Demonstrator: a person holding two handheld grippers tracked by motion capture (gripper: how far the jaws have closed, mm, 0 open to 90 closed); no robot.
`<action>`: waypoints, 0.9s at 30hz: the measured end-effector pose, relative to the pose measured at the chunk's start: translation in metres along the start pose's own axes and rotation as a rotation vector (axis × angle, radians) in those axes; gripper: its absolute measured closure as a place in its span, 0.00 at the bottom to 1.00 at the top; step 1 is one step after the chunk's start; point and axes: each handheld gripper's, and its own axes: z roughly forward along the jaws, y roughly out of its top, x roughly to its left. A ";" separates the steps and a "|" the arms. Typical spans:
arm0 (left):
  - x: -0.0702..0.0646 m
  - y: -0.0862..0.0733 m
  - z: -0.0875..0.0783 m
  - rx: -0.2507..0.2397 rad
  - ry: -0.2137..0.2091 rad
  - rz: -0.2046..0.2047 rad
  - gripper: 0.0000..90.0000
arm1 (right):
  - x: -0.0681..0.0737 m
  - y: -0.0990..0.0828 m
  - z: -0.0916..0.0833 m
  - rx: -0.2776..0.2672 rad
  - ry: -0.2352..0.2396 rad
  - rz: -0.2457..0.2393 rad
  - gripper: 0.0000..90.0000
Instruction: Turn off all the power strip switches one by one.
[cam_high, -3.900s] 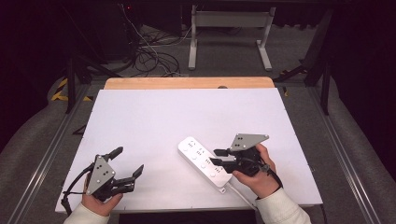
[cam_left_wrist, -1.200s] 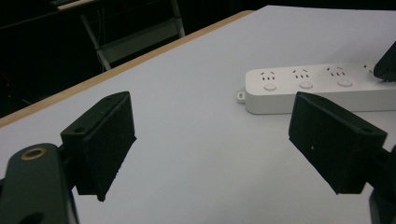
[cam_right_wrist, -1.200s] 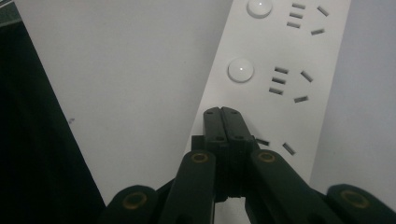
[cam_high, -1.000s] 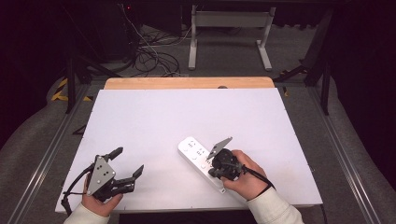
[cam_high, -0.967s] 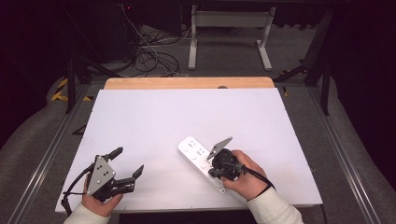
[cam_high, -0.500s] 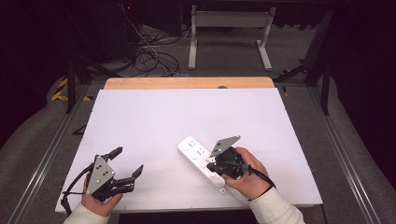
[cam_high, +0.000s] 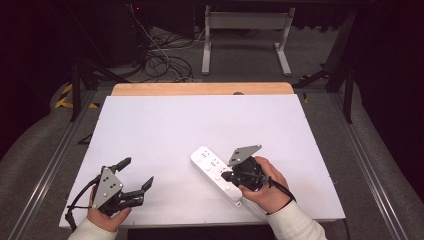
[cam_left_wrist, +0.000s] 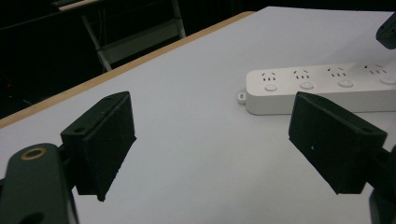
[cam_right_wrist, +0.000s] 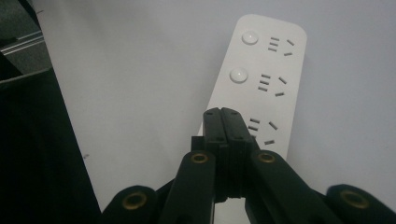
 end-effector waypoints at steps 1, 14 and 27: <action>0.000 0.000 0.000 0.000 0.000 0.001 0.17 | 0.000 0.000 0.000 -0.004 0.000 0.000 1.00; 0.000 0.000 0.000 -0.003 -0.001 -0.008 0.17 | -0.009 0.014 0.012 -0.029 0.034 0.010 1.00; 0.000 0.000 0.000 -0.001 0.001 0.000 0.17 | -0.016 0.023 0.035 -0.004 0.038 0.008 1.00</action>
